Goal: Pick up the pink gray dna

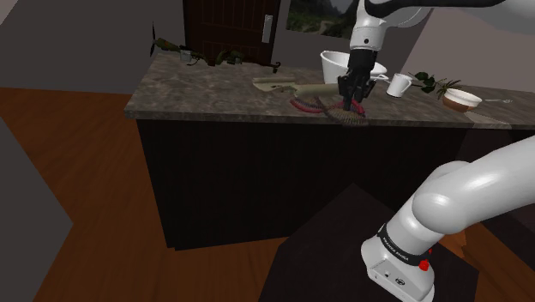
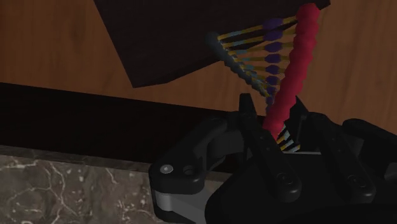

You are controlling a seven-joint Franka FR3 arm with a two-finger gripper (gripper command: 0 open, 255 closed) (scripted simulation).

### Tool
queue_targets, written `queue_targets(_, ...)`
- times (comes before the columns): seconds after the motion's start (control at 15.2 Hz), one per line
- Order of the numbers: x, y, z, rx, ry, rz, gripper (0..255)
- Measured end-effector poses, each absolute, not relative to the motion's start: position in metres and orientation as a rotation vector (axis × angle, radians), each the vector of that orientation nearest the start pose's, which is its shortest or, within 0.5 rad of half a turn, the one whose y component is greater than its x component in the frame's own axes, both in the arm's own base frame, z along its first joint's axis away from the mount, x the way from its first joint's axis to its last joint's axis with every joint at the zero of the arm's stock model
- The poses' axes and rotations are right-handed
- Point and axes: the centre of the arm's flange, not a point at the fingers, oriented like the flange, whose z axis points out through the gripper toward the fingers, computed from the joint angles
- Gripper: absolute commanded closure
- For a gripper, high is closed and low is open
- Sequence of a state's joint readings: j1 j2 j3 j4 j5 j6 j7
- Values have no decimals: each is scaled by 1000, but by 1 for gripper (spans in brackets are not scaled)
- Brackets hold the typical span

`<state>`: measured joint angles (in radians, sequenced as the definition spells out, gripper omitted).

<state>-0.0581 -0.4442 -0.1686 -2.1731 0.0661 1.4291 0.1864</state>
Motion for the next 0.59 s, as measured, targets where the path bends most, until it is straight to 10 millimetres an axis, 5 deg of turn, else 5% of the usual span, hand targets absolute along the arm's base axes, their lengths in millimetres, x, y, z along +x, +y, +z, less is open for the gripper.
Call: queue_targets(0.59, 374, -85, 589, -2911, 569, 456, 255)
